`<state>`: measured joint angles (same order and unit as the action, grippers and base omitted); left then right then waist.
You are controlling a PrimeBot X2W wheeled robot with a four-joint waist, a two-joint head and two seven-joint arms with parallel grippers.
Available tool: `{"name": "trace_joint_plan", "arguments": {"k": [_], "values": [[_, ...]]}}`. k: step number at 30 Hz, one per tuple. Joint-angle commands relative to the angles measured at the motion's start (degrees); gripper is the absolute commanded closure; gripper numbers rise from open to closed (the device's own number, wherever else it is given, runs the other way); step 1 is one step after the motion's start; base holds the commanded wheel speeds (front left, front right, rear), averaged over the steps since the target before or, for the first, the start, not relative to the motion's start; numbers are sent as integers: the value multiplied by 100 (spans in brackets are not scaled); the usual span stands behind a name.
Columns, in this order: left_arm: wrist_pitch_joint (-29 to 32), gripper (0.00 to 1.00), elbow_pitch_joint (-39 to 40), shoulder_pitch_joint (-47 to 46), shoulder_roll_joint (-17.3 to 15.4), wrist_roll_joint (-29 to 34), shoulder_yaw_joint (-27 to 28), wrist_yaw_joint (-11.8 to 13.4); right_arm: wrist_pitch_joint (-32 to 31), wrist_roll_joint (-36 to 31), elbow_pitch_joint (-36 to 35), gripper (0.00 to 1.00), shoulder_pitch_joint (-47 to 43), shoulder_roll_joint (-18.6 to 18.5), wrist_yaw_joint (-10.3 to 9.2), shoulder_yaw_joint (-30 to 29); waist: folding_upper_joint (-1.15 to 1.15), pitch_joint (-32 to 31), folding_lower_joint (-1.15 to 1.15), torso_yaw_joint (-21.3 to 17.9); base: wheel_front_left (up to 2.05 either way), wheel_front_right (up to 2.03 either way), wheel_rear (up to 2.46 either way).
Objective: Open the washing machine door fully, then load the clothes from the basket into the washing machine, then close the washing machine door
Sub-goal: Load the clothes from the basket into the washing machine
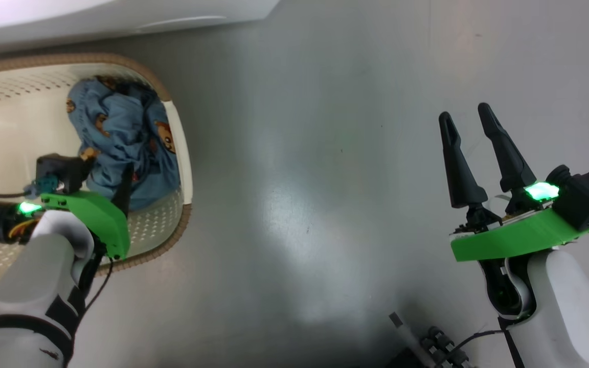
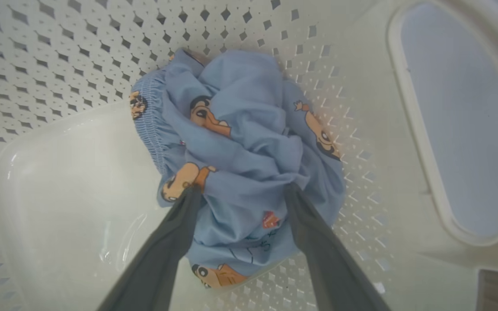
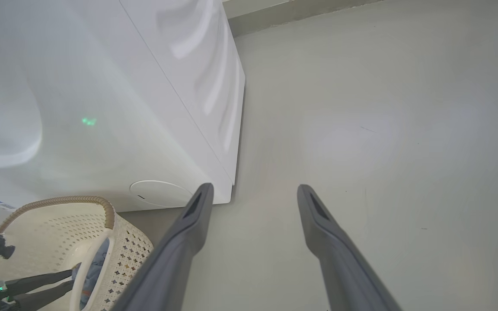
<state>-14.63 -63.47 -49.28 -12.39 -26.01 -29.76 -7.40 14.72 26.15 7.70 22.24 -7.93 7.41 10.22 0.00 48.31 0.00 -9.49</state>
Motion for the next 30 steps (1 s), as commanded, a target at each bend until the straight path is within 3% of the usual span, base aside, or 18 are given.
{"name": "trace_joint_plan", "arguments": {"k": [1, 18, 19, 20, 23, 24, 25, 30], "values": [[-37, 0, -29, -55, -291, -194, -90, -9, 28, -35, -154, 0, -66, 30, 8, 153, 0, 203, 0, -145, 0, 0, 0], [-18, 0, -335, -774, -677, -1317, -1178, -9, 28, -38, -235, 0, 41, 201, 8, 367, 0, 501, 0, -432, 0, 0, 0], [8, 14, -350, -798, -674, -1377, -1227, -9, 28, -35, -237, 0, 37, 203, 8, 369, 0, 508, 0, -441, 0, 0, 0], [28, 45, -361, -820, -680, -1431, -1279, -9, 28, -33, -241, 0, 34, 204, 8, 370, 0, 515, 0, -450, 0, 0, 0], [76, 90, -390, -867, -705, -1597, -1410, -9, 28, -27, -242, 0, 36, 204, 8, 371, 0, 519, 0, -471, 0, 0, 0], [79, 98, -398, -877, -712, -1660, -1441, -9, 28, -27, -240, 0, 36, 205, 8, 367, 0, 514, 0, -475, 0, 0, 0], [79, 100, -404, -885, -717, -1724, -1469, -9, 28, -28, -235, 0, 37, 207, 8, 362, 0, 506, 0, -475, 0, 0, 0], [49, 100, -421, -870, -691, -2009, -1589, -9, 28, -35, -211, 0, 47, 213, 8, 336, 0, 402, 0, -418, 0, 0, 0]]}}
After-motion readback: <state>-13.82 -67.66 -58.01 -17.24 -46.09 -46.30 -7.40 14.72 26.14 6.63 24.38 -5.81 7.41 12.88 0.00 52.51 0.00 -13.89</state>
